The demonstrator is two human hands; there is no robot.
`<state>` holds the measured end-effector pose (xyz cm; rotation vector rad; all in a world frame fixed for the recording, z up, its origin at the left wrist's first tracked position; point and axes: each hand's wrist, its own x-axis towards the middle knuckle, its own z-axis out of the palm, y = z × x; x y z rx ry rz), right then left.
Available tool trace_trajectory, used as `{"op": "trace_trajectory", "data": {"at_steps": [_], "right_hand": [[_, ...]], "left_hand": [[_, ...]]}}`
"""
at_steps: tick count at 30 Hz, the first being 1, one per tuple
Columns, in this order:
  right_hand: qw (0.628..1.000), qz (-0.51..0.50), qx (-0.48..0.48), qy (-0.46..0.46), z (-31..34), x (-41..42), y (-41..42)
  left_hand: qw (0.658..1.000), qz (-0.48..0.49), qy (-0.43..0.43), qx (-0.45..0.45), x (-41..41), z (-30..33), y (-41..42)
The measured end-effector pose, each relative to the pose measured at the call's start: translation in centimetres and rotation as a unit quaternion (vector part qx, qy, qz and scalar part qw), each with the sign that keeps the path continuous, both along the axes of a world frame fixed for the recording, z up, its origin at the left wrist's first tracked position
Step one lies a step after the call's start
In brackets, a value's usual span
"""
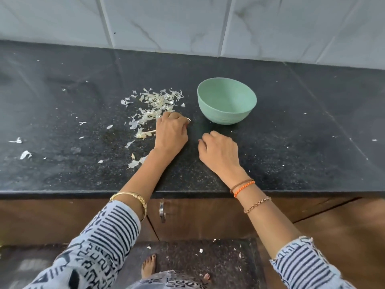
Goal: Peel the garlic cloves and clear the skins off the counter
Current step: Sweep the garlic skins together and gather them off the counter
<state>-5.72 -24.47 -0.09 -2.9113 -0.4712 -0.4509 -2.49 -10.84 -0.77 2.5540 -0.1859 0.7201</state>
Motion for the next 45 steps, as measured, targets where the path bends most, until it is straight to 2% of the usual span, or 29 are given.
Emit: {"op": "trace_trajectory", "data": {"at_steps": [4,11,18,20,23,24,25,27,28,29,30,32,34,36,37,38,39,41,45], "right_hand": [[1.000,0.004,-0.003,-0.010,0.1,-0.2,-0.1],[0.995,0.021,0.039,-0.093,-0.4,-0.4,-0.1],[0.990,0.064,0.034,-0.124,-1.2,-0.1,-0.2],[0.986,0.079,0.092,-0.115,-1.2,0.1,-0.5],[0.966,0.011,0.257,-0.015,-0.2,0.4,-1.1],[0.937,-0.018,0.349,0.020,0.3,0.3,-1.3],[0.880,-0.052,0.468,0.058,0.9,0.2,-1.6],[0.705,-0.110,0.687,0.141,3.0,0.2,-1.9],[0.635,-0.123,0.745,0.163,4.3,0.6,-2.1],[0.604,-0.130,0.770,0.162,5.5,1.3,-2.3],[0.600,-0.128,0.775,0.150,6.7,2.2,-2.6],[0.645,-0.102,0.748,0.119,9.0,4.3,-2.6],[0.732,-0.081,0.672,0.073,10.1,6.8,-2.2],[0.856,-0.079,0.510,0.028,9.9,9.4,-1.5],[0.908,-0.078,0.410,0.035,9.6,10.5,-1.2],[0.943,-0.079,0.315,0.070,9.1,11.3,-1.1],[0.960,-0.079,0.244,0.113,8.5,11.8,-1.1],[0.968,-0.079,0.172,0.166,7.2,12.3,-1.5],[0.970,-0.093,0.192,0.115,7.3,12.7,-2.0]], "left_hand": [[0.999,0.006,-0.031,0.034,-0.4,-0.2,0.0],[0.997,0.011,0.018,0.074,-0.5,-0.2,-0.2],[0.998,-0.019,-0.002,0.063,-0.6,-0.2,-0.2],[0.998,-0.021,-0.006,0.054,-0.5,-0.3,-0.1],[0.999,-0.022,-0.014,0.035,-0.3,-0.5,0.1],[0.999,-0.020,-0.016,0.031,-0.2,-0.5,0.1],[0.999,-0.017,-0.018,0.025,-0.1,-0.6,0.2],[1.000,-0.008,-0.018,0.013,0.1,-0.7,0.2],[1.000,-0.002,-0.011,0.011,0.1,-0.6,0.2],[1.000,0.003,0.005,0.015,0.2,-0.4,0.1],[0.999,0.007,0.023,0.023,0.3,-0.3,0.0],[0.998,0.005,0.042,0.041,0.4,-0.3,0.1],[0.998,-0.019,0.047,0.049,0.7,-0.1,0.6],[0.996,-0.049,0.048,0.053,1.3,0.4,1.1],[0.994,-0.060,0.057,0.068,1.5,0.7,1.4],[0.992,-0.068,0.070,0.084,1.7,0.9,1.5],[0.989,-0.075,0.083,0.093,1.9,1.1,1.6],[0.988,-0.083,0.099,0.084,2.0,1.4,2.1],[0.989,-0.093,0.098,0.052,2.2,1.4,2.6]]}}
